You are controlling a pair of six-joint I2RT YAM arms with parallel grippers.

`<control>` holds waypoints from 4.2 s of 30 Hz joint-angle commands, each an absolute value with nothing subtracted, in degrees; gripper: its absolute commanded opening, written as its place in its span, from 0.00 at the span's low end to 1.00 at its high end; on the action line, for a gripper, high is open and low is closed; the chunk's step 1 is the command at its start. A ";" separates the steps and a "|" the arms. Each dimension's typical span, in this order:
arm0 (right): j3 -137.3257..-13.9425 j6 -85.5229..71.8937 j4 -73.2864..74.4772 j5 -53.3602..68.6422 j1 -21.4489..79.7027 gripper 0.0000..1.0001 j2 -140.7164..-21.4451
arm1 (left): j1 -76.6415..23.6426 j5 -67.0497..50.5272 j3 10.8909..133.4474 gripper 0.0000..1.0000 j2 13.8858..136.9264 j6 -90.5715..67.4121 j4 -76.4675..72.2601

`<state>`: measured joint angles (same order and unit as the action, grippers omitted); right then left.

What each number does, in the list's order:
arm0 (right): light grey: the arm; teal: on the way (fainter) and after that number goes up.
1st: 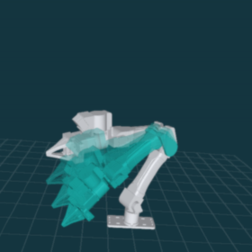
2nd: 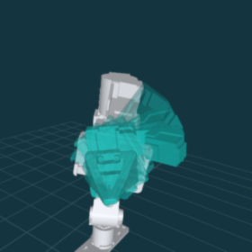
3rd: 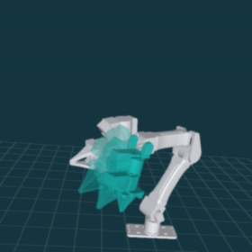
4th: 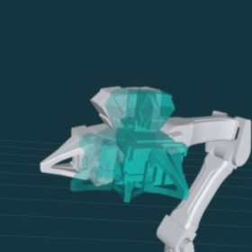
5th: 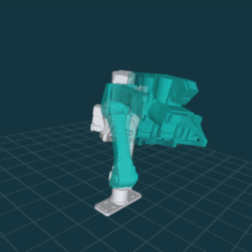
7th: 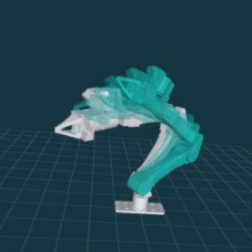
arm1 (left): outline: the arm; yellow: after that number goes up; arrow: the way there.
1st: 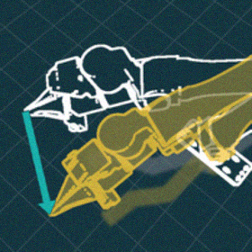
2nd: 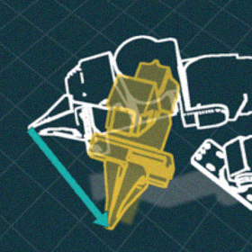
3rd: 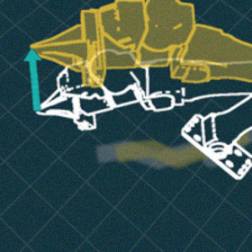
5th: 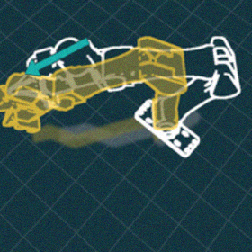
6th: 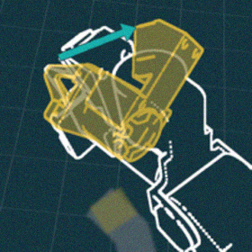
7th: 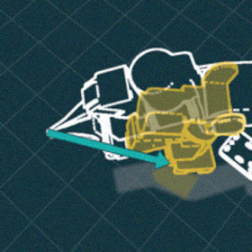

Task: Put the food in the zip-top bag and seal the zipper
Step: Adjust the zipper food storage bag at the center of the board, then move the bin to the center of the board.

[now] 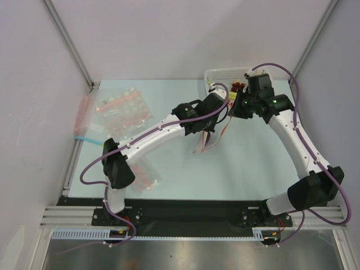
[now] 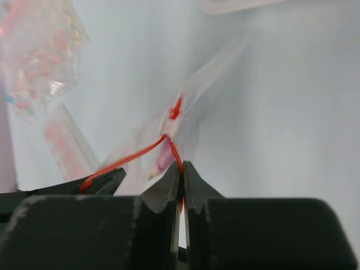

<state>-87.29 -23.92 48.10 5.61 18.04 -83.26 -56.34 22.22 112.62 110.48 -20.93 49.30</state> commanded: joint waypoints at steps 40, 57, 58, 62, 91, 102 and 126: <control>-87.53 -31.73 30.84 22.68 25.58 0.50 -89.12 | -51.24 39.56 112.78 0.00 100.38 -27.43 64.36; -81.57 -29.45 24.17 27.78 18.20 0.89 -83.68 | -45.00 30.67 115.84 0.00 110.04 -22.33 58.19; -81.04 -29.70 23.73 27.60 16.63 0.89 -82.98 | -44.74 30.15 115.84 0.00 110.13 -21.98 57.84; -78.58 -30.32 22.06 23.92 12.32 0.85 -80.77 | -44.65 29.01 115.31 0.00 109.86 -20.57 55.99; -121.74 -23.82 45.52 -7.82 3.60 0.64 -128.32 | -44.65 29.53 109.69 0.00 105.29 -17.23 53.44; -101.79 -24.70 41.58 -8.17 3.60 0.64 -114.71 | -44.56 29.44 110.13 0.00 105.47 -16.96 52.82; -101.69 5.52 28.04 14.50 2.54 0.81 -114.08 | -44.56 29.09 112.67 0.00 105.82 -16.61 54.84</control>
<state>-99.24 -1.26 31.07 10.11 2.22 -113.16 -44.56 28.32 110.06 108.75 -17.45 54.57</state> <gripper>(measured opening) 0.807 0.008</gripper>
